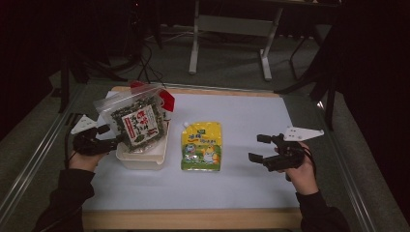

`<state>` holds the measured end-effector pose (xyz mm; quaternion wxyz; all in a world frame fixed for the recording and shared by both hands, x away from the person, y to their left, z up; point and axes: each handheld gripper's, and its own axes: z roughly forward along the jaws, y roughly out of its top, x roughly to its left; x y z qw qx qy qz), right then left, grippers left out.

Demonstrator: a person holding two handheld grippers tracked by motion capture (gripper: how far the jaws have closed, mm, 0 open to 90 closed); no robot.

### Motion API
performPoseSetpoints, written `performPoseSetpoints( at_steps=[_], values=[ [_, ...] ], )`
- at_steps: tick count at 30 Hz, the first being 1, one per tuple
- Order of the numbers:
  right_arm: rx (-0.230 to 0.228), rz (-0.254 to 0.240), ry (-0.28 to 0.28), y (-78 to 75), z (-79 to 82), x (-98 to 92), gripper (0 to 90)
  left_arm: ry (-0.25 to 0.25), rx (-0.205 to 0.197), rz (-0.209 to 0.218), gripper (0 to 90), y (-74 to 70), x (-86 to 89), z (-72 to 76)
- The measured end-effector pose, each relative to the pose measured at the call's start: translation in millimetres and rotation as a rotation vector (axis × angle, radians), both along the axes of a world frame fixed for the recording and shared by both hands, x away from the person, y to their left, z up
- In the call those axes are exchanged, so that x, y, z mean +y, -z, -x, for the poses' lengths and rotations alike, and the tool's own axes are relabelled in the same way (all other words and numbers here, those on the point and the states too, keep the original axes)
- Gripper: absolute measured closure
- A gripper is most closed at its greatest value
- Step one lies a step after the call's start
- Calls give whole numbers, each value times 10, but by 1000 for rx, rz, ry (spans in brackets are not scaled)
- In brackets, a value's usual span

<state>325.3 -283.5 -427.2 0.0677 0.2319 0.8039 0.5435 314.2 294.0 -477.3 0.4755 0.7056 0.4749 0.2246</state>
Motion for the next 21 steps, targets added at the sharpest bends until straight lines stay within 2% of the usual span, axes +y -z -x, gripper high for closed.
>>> performPoseSetpoints(
  at_steps=[2, 3, 4, 5, 7, 9, 12, 13, 15, 17, 18, 21],
  values=[
    [-10, 16, -4, 12, -5, 9, 148, -10, -4, -24, 104, -12, -13, 57],
    [-15, 16, 4, 18, -8, 11, 148, -12, -4, -21, 54, -18, -19, 85],
    [-12, 14, 2, 21, -12, 12, 148, -8, -6, -14, 32, -34, -31, 150],
    [-12, 14, 2, 21, -12, 12, 148, -8, -6, -14, 26, -34, -31, 150],
    [-16, 14, 6, 28, -15, 18, 146, 1, -20, -4, 26, -53, -56, 241],
    [-12, 37, 24, 47, -17, 34, 138, 23, -39, 14, 24, -62, -120, 350],
    [-12, 43, 29, 65, -21, 44, 137, 31, -50, 1, 18, -65, -179, 425],
    [-9, 40, 32, 72, -24, 47, 137, 26, -66, 8, 17, -67, -226, 501],
    [9, 40, 34, 83, -28, 58, 134, 45, -67, 23, 17, -66, -273, 567],
    [9, 49, 52, 99, -30, 76, 129, 59, -70, 31, 18, -65, -334, 635],
    [8, 48, 59, 106, -32, 86, 134, 82, -63, 44, 18, -67, -370, 666],
    [10, 41, 55, 115, -37, 91, 133, 96, -67, 43, 18, -68, -415, 701]
  ],
)
